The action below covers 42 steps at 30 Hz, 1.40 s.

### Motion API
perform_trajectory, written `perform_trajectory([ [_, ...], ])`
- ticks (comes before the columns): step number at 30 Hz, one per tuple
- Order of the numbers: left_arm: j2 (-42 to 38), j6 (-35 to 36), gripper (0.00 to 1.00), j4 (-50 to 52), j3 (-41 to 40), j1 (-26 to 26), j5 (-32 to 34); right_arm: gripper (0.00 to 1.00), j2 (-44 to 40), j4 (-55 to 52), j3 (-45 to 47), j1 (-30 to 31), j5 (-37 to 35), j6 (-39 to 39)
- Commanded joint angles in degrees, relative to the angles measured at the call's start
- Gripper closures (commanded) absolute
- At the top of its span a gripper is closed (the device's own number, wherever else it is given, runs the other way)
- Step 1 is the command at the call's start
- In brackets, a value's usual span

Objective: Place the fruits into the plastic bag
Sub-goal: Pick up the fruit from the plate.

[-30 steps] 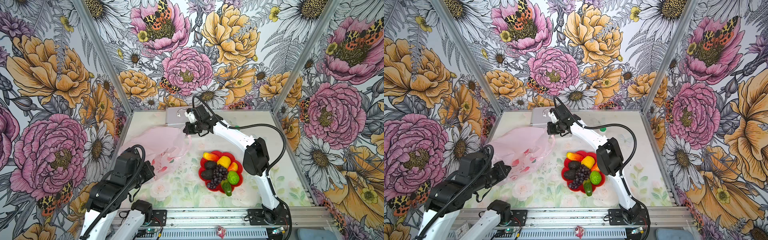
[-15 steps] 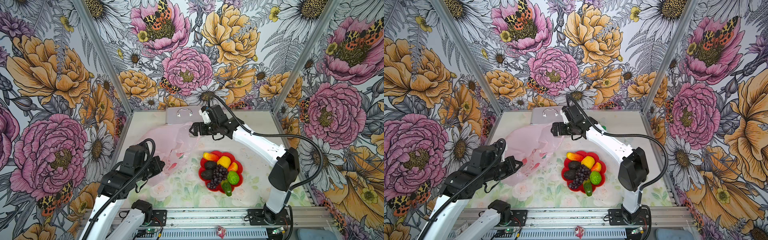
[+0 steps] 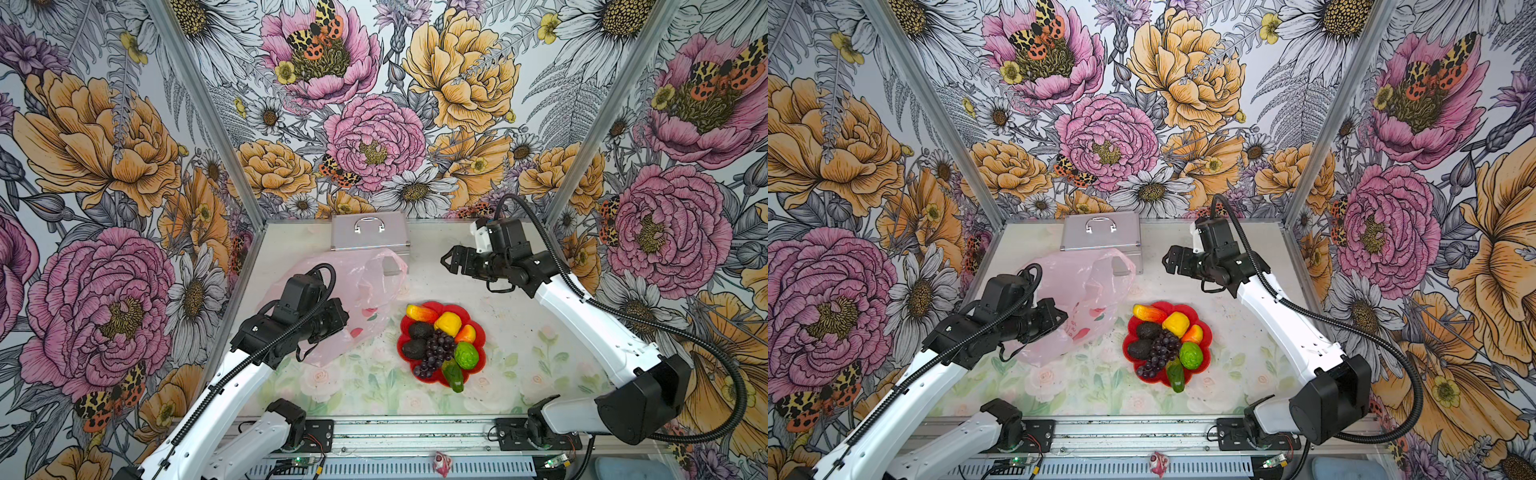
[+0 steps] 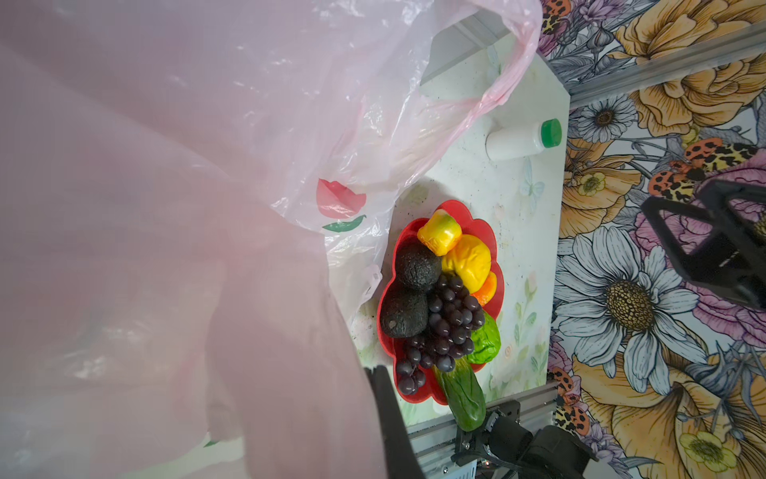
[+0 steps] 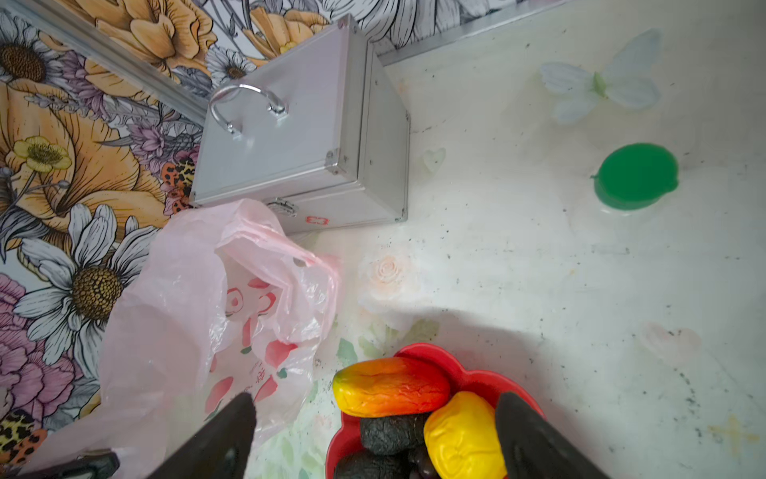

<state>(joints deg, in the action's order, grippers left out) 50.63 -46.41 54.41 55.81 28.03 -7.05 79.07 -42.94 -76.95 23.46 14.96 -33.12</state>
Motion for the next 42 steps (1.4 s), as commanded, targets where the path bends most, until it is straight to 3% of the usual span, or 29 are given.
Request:
perform_trajectory([
  [1,0.34,-2.75,1.00,-2.99,0.84,3.66,6.59,0.10,-1.61,-4.66,1.59,1.17,5.45,4.17],
  [6,0.65,-4.86,1.00,-3.34,0.29,7.68,9.88,0.10,1.62,-9.14,2.54,6.22,5.23,11.84],
  [11,0.66,-6.04,1.00,-3.44,-1.58,8.70,9.86,0.10,6.92,-9.40,1.37,12.55,-1.71,19.79],
  [16,-2.74,-9.85,1.00,-3.45,-4.61,11.46,12.71,0.11,12.35,-7.60,-0.95,14.49,-4.47,25.28],
  [27,-6.00,-11.18,1.00,-3.22,-2.87,16.59,17.94,0.16,21.03,-6.29,-6.00,16.68,-8.57,30.93],
  [42,-5.17,-10.02,1.00,-2.88,-0.78,17.14,18.12,0.25,28.39,-6.10,-9.69,18.11,-10.74,34.52],
])
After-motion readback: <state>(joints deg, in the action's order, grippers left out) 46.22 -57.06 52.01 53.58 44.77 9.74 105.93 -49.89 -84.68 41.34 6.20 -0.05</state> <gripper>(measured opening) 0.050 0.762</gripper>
